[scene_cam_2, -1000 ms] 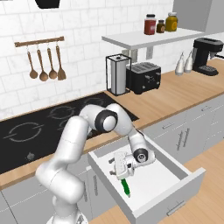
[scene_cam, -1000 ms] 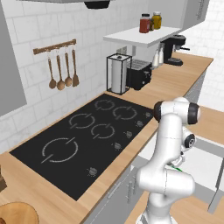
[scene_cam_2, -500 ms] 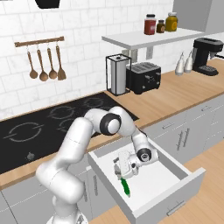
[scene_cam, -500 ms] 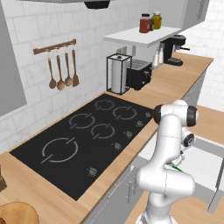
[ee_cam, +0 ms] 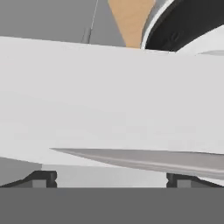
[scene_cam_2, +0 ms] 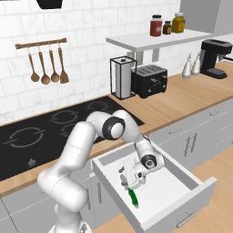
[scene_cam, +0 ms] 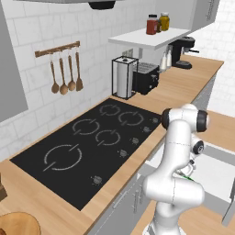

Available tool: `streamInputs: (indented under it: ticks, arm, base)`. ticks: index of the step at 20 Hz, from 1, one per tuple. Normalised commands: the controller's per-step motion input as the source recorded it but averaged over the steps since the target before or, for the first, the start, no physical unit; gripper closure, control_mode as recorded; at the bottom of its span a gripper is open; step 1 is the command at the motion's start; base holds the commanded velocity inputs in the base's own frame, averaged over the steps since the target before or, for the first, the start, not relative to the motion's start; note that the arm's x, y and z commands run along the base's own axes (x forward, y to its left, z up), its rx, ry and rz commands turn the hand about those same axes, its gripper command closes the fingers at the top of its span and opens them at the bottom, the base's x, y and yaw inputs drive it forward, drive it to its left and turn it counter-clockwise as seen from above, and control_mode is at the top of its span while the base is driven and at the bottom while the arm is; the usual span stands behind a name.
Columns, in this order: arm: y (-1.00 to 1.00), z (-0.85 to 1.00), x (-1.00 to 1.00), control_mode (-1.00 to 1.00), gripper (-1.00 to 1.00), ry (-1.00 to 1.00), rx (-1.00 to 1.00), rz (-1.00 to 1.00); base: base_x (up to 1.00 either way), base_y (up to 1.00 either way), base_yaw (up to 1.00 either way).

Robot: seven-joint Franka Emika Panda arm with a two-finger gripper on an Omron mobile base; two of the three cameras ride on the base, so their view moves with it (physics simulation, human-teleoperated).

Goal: Pick up the knife from the drawer and place it on the cutting board. Then place the meat from the plate to the cutting board.

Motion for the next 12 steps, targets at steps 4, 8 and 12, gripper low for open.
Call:
streamInputs:
  ticks: [4,8,12]
  arm:
    - [-0.59,-0.25,-0.24,-1.00,-1.00,-0.34,-0.06,0.11]
    - [-0.47,-0.19,-0.04,-1.00,-1.00,-0.41,-0.11,0.07]
    - [-0.09,-0.16,0.00,-1.00,-1.00,-0.51,-0.29,0.07]
  base:
    - [0.00,0.00,0.00]
    - [0.00,0.00,0.00]
    - [0.00,0.00,0.00]
